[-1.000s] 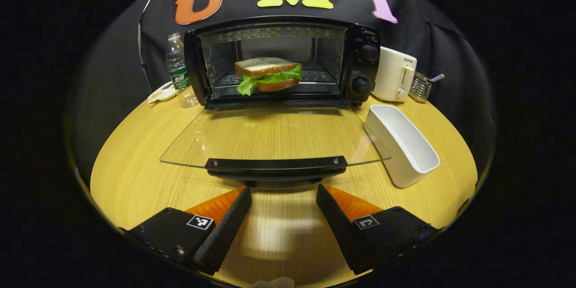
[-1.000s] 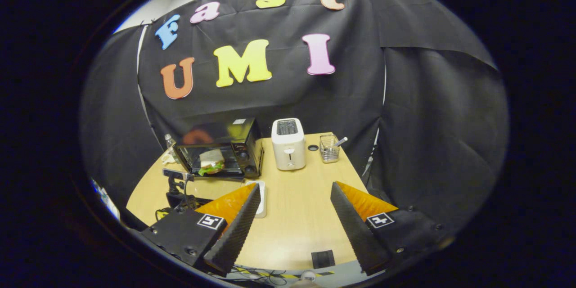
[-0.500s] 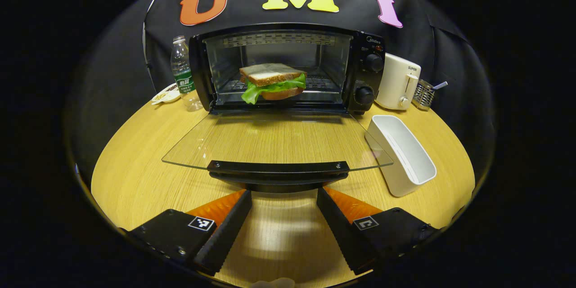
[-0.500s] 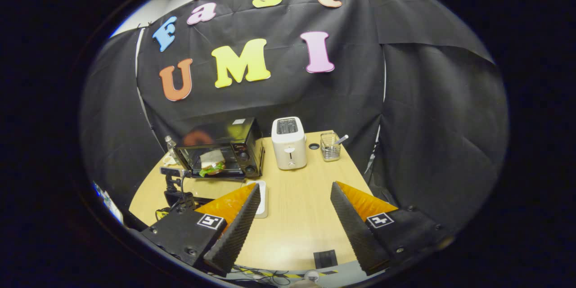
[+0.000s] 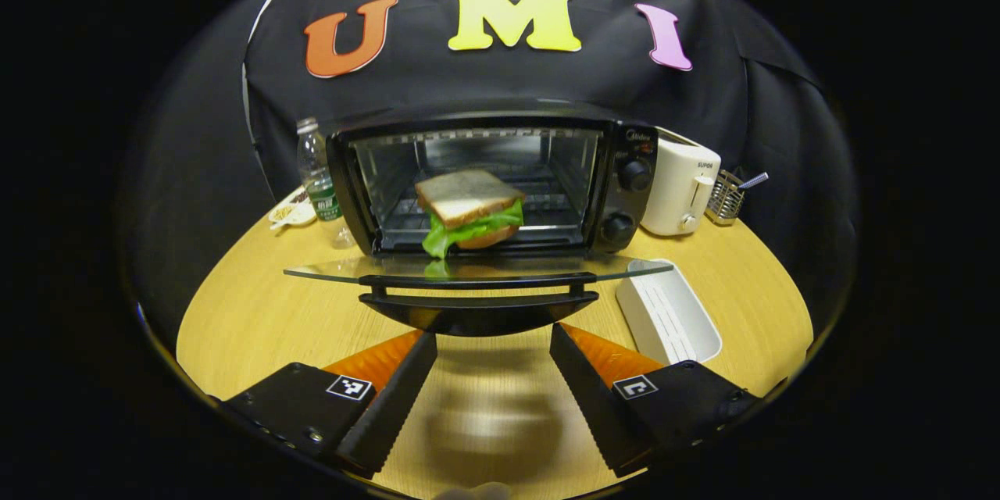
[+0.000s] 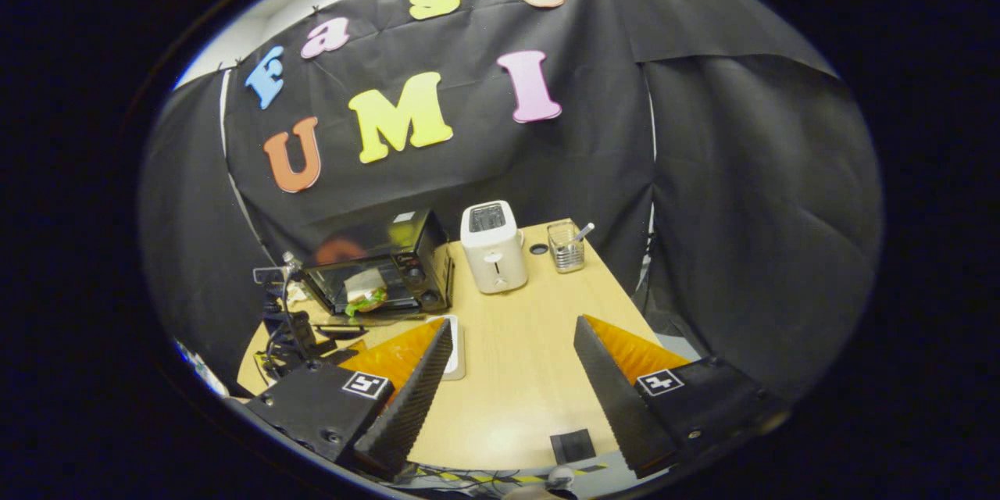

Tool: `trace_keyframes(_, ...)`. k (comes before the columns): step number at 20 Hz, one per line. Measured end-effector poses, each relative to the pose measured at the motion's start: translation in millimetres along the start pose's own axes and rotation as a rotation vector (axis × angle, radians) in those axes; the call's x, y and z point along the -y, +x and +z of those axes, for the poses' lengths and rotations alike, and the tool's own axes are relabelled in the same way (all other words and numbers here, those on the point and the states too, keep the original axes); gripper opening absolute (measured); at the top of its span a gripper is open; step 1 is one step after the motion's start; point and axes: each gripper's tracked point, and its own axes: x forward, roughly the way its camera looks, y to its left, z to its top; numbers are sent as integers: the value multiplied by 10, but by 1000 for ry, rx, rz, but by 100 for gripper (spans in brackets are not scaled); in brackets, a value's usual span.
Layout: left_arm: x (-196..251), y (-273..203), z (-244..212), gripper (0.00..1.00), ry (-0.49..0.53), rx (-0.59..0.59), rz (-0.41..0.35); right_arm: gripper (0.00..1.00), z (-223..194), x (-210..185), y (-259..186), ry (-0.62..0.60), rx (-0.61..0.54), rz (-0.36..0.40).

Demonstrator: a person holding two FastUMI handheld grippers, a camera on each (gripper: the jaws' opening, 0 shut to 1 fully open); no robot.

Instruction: Open the electric oven with the left hand, put the food in, and close the electric oven.

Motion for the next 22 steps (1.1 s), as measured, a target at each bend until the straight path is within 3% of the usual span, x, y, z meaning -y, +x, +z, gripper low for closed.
trace_keyframes(14, 57, 428, 869, 96, 39, 103, 10, 100, -20, 96, -30, 8, -5, -8)
trace_keyframes(22, -21, 398, 956, 96, -5, 122, 36, 100, 70, -6, -41, -32, 4, 23)
